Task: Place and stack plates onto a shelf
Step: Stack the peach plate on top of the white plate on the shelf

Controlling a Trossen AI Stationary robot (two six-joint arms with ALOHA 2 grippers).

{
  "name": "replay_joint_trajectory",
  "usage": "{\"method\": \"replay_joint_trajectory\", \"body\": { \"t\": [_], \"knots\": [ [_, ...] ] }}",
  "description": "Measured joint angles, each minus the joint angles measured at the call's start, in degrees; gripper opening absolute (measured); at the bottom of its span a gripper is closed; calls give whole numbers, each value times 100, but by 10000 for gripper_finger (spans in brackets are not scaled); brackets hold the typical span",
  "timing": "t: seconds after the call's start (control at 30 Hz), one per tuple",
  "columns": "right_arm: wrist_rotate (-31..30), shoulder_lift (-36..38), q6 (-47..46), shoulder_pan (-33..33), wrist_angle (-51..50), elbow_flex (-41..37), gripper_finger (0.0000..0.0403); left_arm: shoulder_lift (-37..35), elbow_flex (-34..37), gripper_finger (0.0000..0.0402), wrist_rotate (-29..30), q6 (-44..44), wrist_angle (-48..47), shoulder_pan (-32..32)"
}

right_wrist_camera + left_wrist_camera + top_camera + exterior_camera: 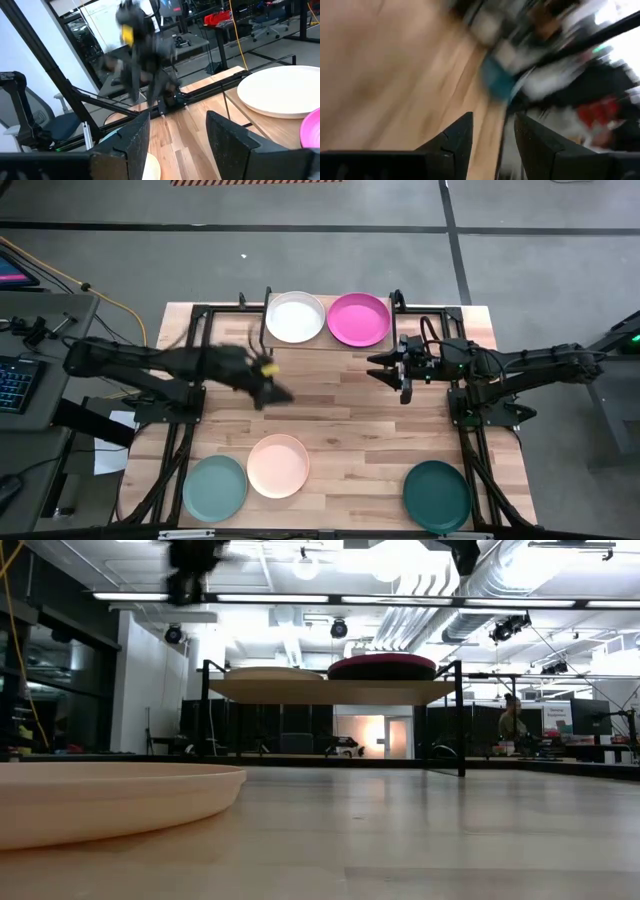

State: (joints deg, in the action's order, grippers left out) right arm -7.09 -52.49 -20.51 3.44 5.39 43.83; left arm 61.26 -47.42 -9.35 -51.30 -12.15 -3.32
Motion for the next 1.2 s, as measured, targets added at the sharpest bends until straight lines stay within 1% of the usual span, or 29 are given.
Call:
{"method": "replay_joint_trajectory", "body": {
  "t": [0.17,0.23,0.33,0.43,0.57,0.63,0.77,0.93,1.03,1.1,1.2],
  "knots": [
    [-13,0,0,-2,-18,2,177,742,0,131,-452,-959,-1767,-822],
    [-13,0,0,-2,-33,2,177,1076,0,131,-472,-1179,-2239,-1107],
    [-13,0,0,-2,-44,2,177,1577,0,131,-247,-1453,-2617,-1363],
    [-11,0,0,-2,-48,2,177,2022,0,131,-141,-1597,-2598,-1494],
    [-11,0,0,-2,-118,2,177,2558,0,131,138,-1745,-2598,-1519],
    [-11,0,0,-2,-162,2,177,2760,-2,131,145,-1736,-2478,-1514],
    [-11,0,0,-2,-249,2,177,3078,-2,131,152,-1713,-2415,-1516],
    [-9,0,0,-2,-304,2,177,3217,-9,129,3,-1514,-2288,-1518],
    [-35,0,0,-2,-317,2,177,3219,-9,110,-95,-1433,-2261,-1521],
    [-88,0,1,-2,-323,2,177,3142,-2,80,-106,-1308,-2279,-1520],
    [-103,-2,0,-4,-338,2,177,2941,-4,21,-100,-970,-2359,-1485]
  ]
}}
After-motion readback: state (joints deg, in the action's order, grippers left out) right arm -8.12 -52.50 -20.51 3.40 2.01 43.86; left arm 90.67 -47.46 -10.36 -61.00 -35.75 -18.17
